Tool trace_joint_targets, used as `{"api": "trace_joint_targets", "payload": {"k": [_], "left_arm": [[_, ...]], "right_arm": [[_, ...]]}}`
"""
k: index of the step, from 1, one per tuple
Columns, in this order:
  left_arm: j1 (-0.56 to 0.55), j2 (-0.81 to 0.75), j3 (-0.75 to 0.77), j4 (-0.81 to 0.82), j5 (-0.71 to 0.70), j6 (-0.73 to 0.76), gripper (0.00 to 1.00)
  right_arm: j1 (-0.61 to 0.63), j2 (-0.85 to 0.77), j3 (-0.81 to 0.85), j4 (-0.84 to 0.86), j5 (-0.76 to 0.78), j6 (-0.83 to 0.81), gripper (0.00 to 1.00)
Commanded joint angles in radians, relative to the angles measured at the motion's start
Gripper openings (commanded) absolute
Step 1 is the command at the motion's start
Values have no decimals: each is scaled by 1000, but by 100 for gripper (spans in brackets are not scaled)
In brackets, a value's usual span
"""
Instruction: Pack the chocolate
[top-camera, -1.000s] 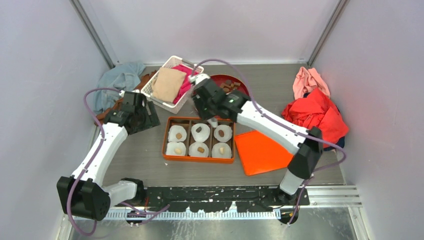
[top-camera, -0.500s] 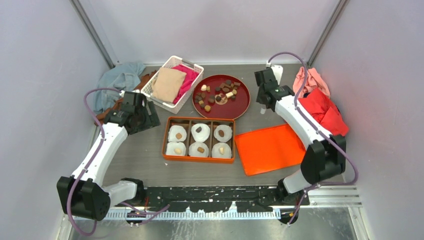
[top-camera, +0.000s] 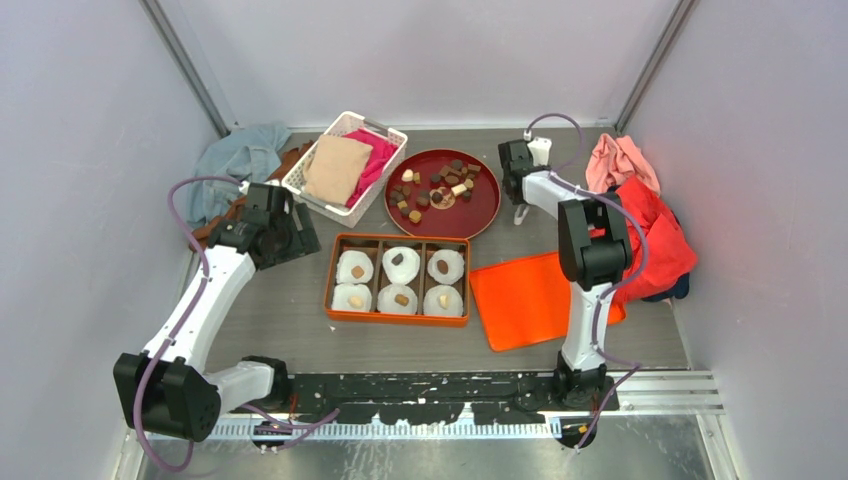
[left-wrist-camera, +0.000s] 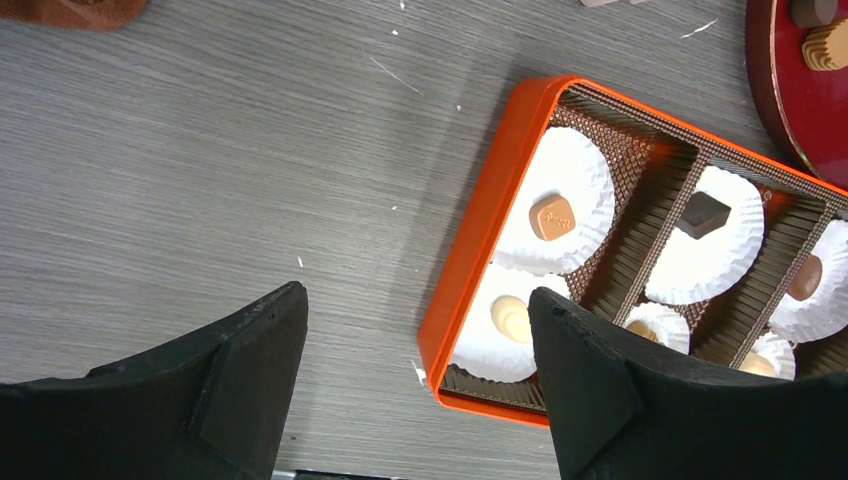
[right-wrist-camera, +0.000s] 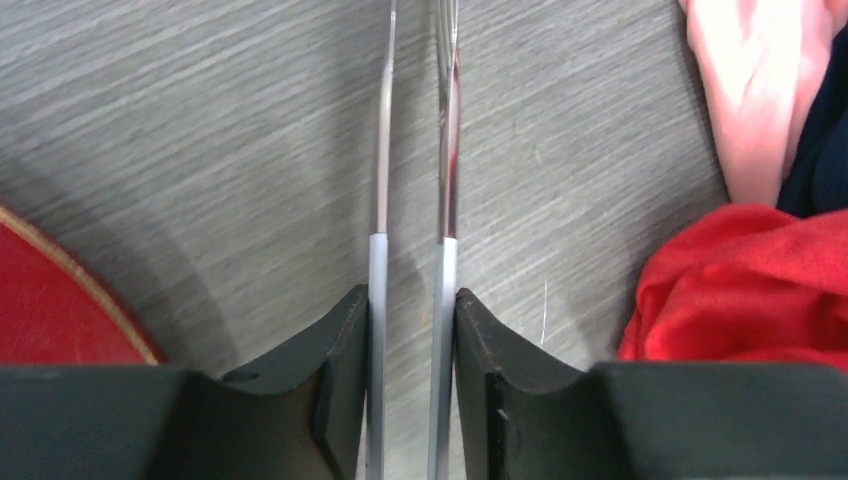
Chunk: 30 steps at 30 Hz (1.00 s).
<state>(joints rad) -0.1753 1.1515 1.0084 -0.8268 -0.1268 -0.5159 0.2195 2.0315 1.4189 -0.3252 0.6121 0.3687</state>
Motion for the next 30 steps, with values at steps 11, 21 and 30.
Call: {"api": "trace_joint_targets", "payload": {"k": [11,21,30], "left_arm": [[3,-37,3,-12,24,14,82],[3,-24,35,-4,74,13,81],[3,6,46,0,70,20,81]], "right_arm": [[-72,-66,203,-70,-40,15,100],[122,-514,-107,-267,-186,110,100],[464,-864,-451,-534,-226,413,91]]}}
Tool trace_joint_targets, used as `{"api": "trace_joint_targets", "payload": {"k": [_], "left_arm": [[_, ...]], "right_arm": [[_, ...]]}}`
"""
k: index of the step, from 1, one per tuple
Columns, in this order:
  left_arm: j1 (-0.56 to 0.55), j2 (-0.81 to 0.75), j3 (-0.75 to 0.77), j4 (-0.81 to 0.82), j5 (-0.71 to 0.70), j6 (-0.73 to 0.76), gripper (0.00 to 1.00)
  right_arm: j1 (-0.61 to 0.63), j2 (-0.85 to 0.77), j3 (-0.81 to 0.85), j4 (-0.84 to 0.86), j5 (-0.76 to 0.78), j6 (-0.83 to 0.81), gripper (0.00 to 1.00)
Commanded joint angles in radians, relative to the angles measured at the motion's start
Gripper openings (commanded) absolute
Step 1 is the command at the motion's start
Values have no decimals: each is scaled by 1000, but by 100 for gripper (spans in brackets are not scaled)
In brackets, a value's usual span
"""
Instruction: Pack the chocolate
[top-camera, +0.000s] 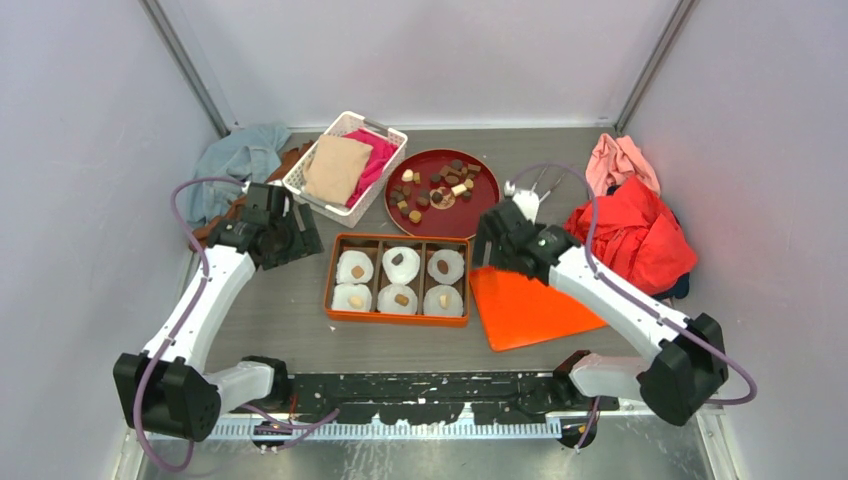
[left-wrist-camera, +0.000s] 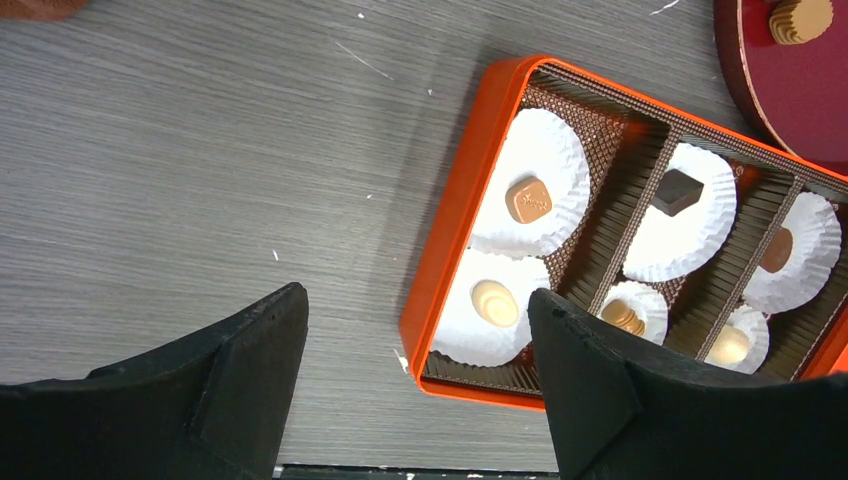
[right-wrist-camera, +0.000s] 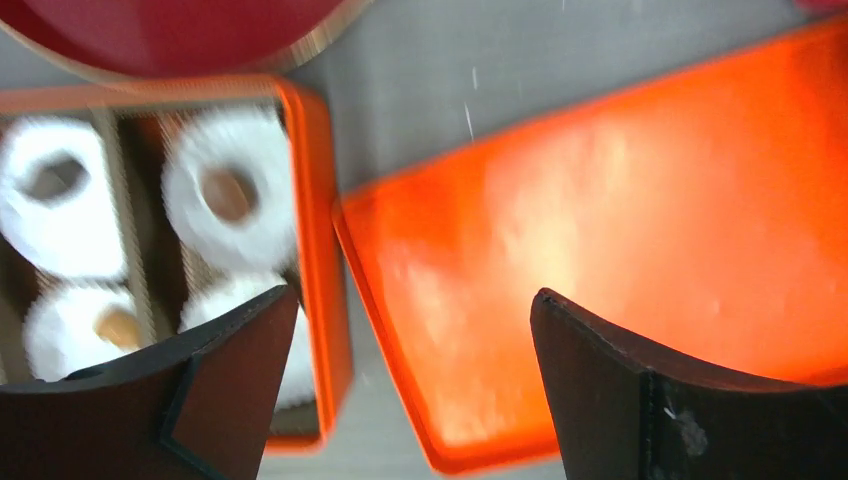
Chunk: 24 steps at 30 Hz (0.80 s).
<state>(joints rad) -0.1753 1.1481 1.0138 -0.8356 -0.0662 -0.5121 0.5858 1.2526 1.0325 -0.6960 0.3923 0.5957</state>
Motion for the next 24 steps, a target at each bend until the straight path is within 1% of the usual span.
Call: {"api": "trace_joint_targets", "payload": {"k": [1,3,5,7,8,10,15,21,24], "left_arm": [[3,12,43,10,8,16,82],[2,13,40,10,9,12,81],[3,8,37,14,11,7,81],[3,1,34,15,15,6,81],[3,-4,31,14,16,5,81],[3,-10,26,13,11,9,81],[3,-15,20,10,9,11,82],[3,-24,8,13,14,7,81],[3,-19,2,18,25,2,81]], "right_arm": [[134,-101,-78,-187,6,220,90],[189,-122,-104,-222,21,273,88],[216,-132,-147,-225,25,309,82],[235,-132,-204,-200,2,338,69],[247,-131,-229,-179,-8,348,65],[269,-121,-274,-132,-25,361,62],[293,-73,-334,-26,-67,347,60],[340,-68,-360,20,-59,377,58],[344,-28,-363,47,-56,366,56]]}}
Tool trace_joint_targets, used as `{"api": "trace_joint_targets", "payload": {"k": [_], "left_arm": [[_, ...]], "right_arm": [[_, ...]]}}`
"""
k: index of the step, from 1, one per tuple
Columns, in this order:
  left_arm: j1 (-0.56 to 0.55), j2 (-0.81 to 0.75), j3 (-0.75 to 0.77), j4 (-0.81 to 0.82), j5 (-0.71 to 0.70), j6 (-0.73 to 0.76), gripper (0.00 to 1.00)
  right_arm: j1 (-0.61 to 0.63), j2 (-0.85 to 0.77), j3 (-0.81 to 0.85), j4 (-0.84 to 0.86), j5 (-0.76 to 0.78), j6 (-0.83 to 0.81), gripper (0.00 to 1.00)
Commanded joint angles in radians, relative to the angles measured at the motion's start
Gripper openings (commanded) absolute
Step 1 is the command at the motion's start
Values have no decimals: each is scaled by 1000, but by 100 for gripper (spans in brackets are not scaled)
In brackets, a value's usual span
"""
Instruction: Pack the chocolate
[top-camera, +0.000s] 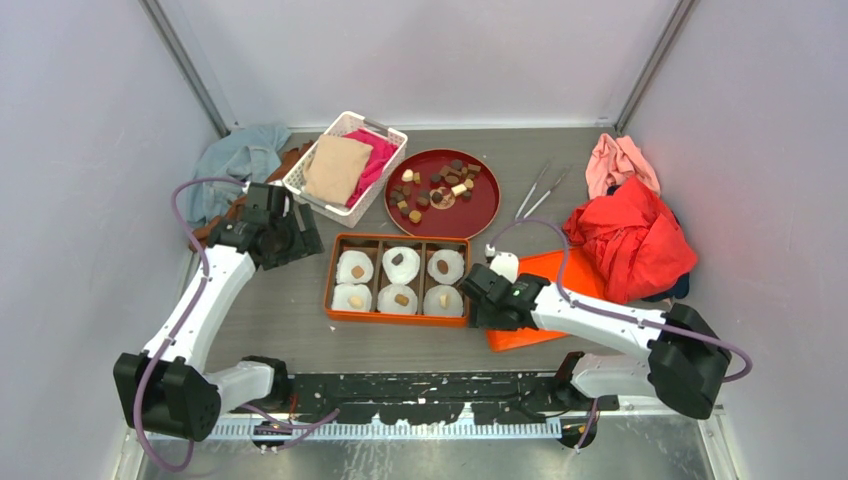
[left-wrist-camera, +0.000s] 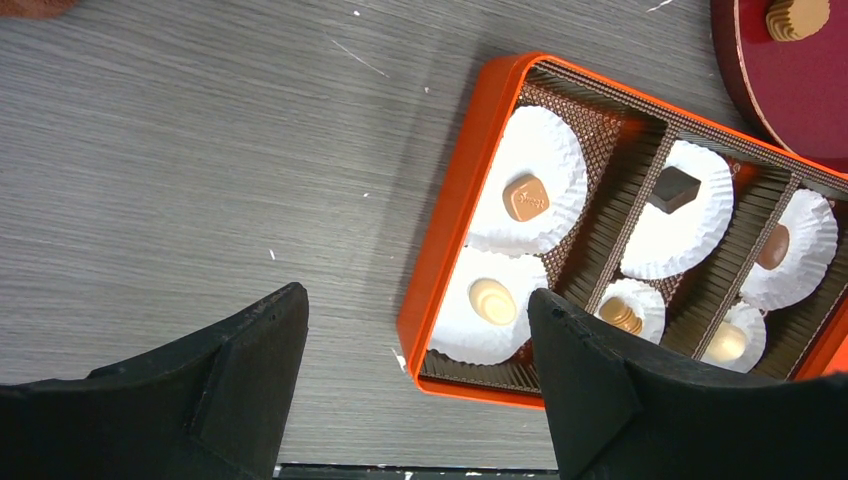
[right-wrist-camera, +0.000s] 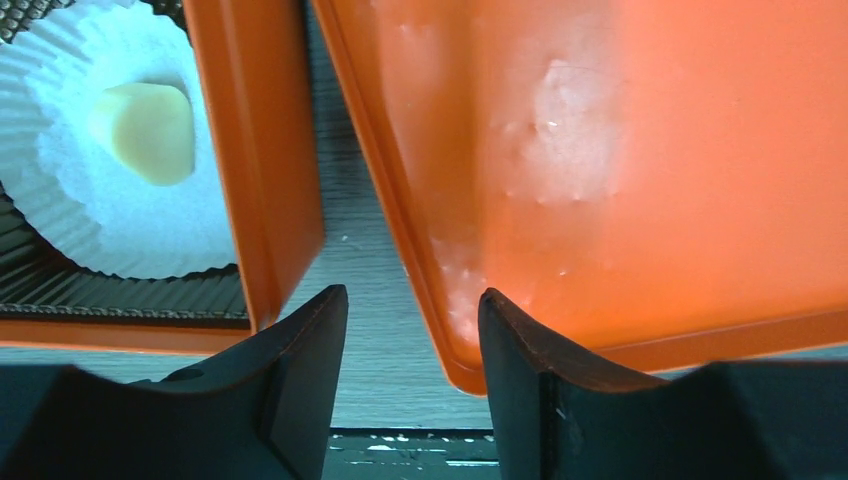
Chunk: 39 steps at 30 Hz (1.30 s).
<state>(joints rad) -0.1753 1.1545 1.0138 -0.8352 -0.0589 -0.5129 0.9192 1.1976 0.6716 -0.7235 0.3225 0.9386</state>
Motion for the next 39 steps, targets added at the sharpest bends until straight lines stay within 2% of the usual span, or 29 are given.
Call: {"api": "trace_joint_targets", "payload": {"k": [1,4,7,9,11,12,17,22,26,31,35,39], "left_arm": [[3,-24,0,18,21,3,81],[3,-27,-13,29,29,-1,81],[3,-31,-18,29,40,-1,81],[3,-34,-15,28,37,6,81],[3,-37,-14,30,35,7,81],[3,-38,-12,31,39,6,81],[3,-57,-2,42,20,-6,81],[3,-77,13,40,23,0,82],[3,-88,20,45,52,3,81],[3,-96,32,65,157,7,83],[18,-48,48,77,358,27,83],[40,-44,11,196,536,-13,85]], "right_arm": [[11,51,-4,89,21,16,54],[11,146,-23,168,64,-7,44],[12,188,-27,170,87,-13,27],[11,146,-36,157,85,-6,18],[11,72,-25,97,103,-4,3],[11,28,1,51,120,-9,1],[10,-142,220,-128,182,-80,1],[9,-105,520,-195,206,-167,1],[8,-62,671,-109,142,-227,1],[7,14,817,63,30,-292,1],[-19,100,920,196,-101,-321,1],[-133,182,975,369,-367,-238,1]]}}
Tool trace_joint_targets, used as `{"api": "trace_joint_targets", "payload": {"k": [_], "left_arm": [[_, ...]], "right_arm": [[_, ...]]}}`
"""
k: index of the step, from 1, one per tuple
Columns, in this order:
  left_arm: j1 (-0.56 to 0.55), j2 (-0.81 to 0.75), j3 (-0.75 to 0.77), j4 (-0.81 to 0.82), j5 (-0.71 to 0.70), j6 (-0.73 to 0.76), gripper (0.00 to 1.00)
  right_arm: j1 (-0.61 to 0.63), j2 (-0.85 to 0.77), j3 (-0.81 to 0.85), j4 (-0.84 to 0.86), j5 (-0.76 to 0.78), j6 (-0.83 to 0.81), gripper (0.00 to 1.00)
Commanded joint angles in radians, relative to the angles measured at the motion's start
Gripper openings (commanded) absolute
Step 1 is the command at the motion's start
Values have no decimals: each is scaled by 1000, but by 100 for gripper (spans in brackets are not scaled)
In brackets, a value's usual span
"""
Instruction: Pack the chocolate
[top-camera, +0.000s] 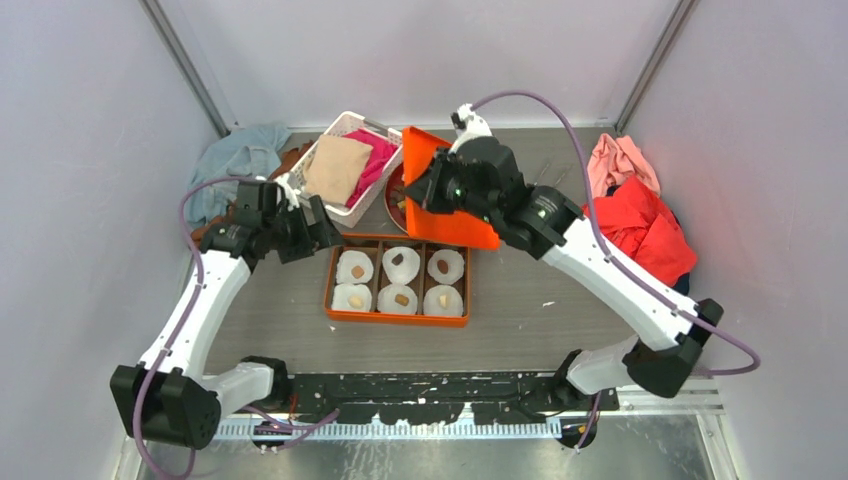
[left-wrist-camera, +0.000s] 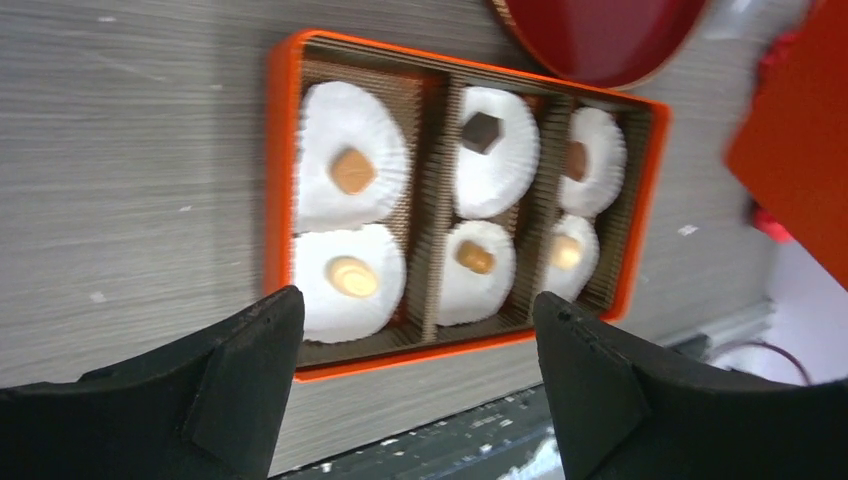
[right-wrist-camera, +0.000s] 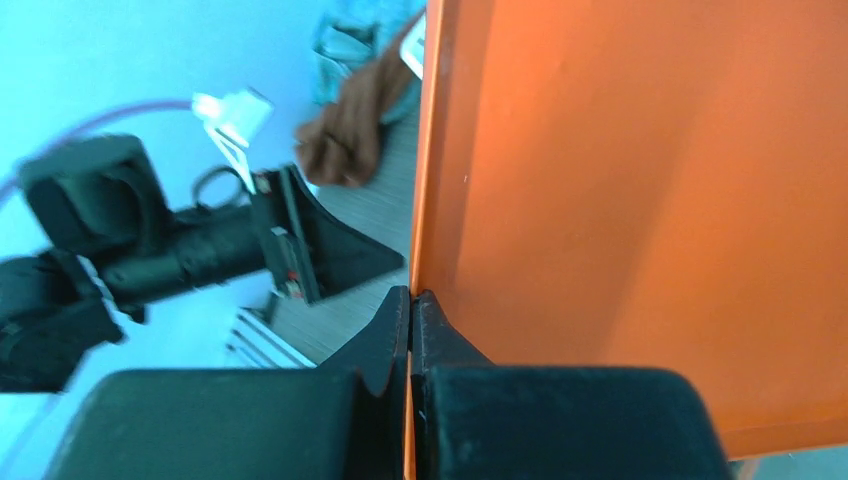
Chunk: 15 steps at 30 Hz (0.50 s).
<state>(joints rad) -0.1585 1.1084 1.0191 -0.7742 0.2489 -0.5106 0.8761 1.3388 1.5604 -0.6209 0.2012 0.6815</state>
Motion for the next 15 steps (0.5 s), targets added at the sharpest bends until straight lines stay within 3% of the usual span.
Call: {"api": "trace_joint_targets", "payload": {"k": [1,6,9,15], "left_arm": [[31,4,-2,159,267,-29,86],[95,36,-14,237,415,-111,86],[178,45,-78,429,561,-241,86],[235,114,-190,795,601,-451,88]], "right_arm": [[-117,58,101,309,-300,47,1],[-144,129,254,368,-410,96,1],[-161,165,289,447,-499,175,1],[-200,219,282,753,-648,425,1]]}}
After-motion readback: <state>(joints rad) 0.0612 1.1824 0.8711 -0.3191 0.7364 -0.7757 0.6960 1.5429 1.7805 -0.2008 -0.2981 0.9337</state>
